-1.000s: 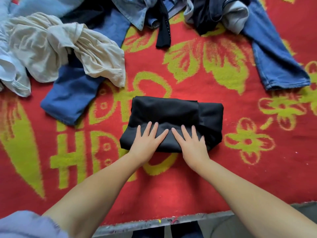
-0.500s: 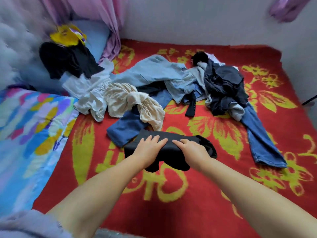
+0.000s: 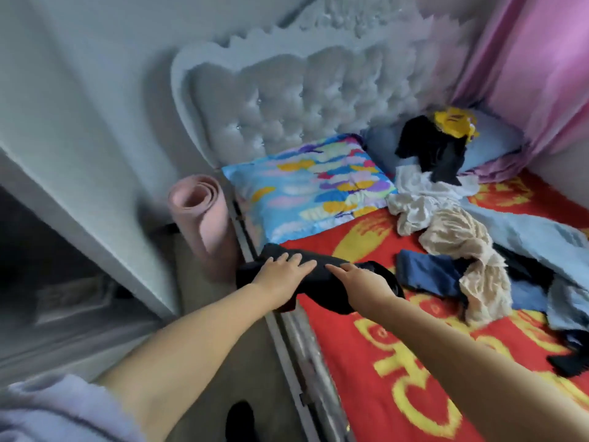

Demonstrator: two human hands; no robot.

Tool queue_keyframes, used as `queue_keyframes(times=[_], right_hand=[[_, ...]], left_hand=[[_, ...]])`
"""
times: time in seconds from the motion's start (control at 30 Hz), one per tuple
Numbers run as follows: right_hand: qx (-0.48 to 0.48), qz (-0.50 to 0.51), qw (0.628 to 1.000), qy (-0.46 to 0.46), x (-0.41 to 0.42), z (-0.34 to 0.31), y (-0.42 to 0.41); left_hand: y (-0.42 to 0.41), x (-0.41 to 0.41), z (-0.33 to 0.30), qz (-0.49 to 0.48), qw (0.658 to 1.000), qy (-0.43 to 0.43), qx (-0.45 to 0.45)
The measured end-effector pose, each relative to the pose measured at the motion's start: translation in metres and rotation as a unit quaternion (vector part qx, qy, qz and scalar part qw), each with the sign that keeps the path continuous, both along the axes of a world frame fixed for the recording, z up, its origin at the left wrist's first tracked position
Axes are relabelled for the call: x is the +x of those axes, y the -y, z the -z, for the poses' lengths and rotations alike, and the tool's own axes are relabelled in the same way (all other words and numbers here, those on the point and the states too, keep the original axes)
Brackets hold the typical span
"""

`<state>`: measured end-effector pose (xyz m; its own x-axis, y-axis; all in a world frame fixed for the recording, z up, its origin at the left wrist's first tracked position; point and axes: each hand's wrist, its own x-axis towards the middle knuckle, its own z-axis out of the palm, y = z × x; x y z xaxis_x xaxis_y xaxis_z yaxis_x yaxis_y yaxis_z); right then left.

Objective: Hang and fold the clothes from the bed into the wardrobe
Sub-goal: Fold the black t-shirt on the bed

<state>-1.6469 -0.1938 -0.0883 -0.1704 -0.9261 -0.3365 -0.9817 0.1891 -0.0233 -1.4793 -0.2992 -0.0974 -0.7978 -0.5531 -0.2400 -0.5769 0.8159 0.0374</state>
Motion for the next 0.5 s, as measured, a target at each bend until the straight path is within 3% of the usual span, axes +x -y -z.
queue_keyframes(times=[0.23,0.5], right_hand=[[-0.002,-0.187,0.982,0.023,0.191,-0.012,0.085],[-0.012,-0.306,0.952,0.024,0.431,-0.019,0.152]], left_hand=[[0.018,0.219,-0.025,-0.167,0.986,-0.009,-0.006],[0.034,0.463,-0.040,-0.274,0.962,0.000,-0.009]])
